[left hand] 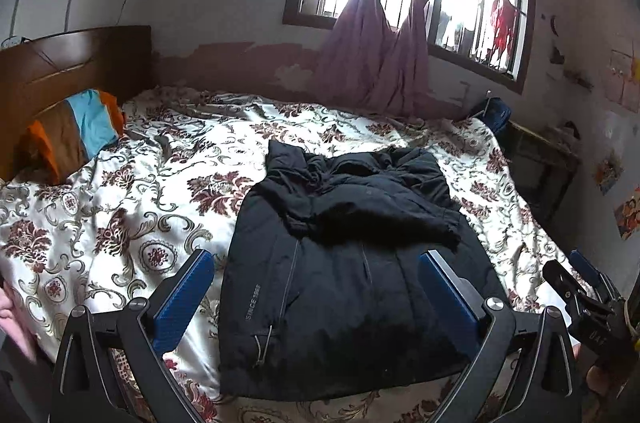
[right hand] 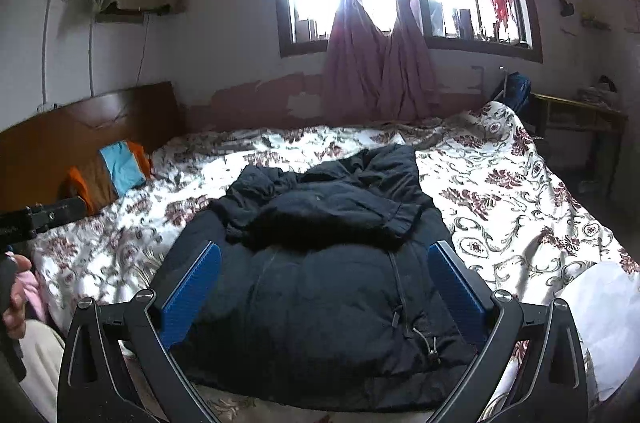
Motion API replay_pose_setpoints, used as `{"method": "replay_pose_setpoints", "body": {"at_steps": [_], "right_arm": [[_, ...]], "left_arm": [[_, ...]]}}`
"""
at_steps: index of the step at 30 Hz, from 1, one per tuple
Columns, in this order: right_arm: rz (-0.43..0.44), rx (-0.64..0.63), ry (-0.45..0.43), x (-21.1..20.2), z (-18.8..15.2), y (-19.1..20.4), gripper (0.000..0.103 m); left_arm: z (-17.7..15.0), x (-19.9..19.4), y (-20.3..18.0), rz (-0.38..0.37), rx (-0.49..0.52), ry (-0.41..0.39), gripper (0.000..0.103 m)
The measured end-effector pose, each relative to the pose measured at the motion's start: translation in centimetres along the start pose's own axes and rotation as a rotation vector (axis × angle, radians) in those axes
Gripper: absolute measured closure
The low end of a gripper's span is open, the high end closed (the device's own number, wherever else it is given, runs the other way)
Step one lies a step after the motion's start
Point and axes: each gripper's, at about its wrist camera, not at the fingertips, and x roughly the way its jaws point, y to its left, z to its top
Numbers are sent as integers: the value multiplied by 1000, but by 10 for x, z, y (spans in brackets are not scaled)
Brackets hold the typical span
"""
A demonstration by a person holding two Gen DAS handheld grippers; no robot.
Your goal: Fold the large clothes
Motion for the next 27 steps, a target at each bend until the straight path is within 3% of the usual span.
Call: {"method": "replay_pose_setpoints", "body": {"at_steps": [8, 13, 17, 20, 27], "right_arm": [[13, -81, 120, 20, -27, -5, 2], [-30, -188, 221, 26, -52, -16, 2], [-76, -275, 355, 40, -78, -26, 2], [-110, -283, 439, 52, -92, -36, 2], [-164, -371, 451, 60, -112, -34, 2]], "left_arm": [[-27, 21, -11, -19, 62, 28, 0], [-60, 47, -13, -75, 100, 115, 0], [-96, 60, -2, -97, 109, 217, 0], [-117, 66, 1, -69, 140, 244, 0], [-163, 76, 0, 46, 188, 244, 0]]}}
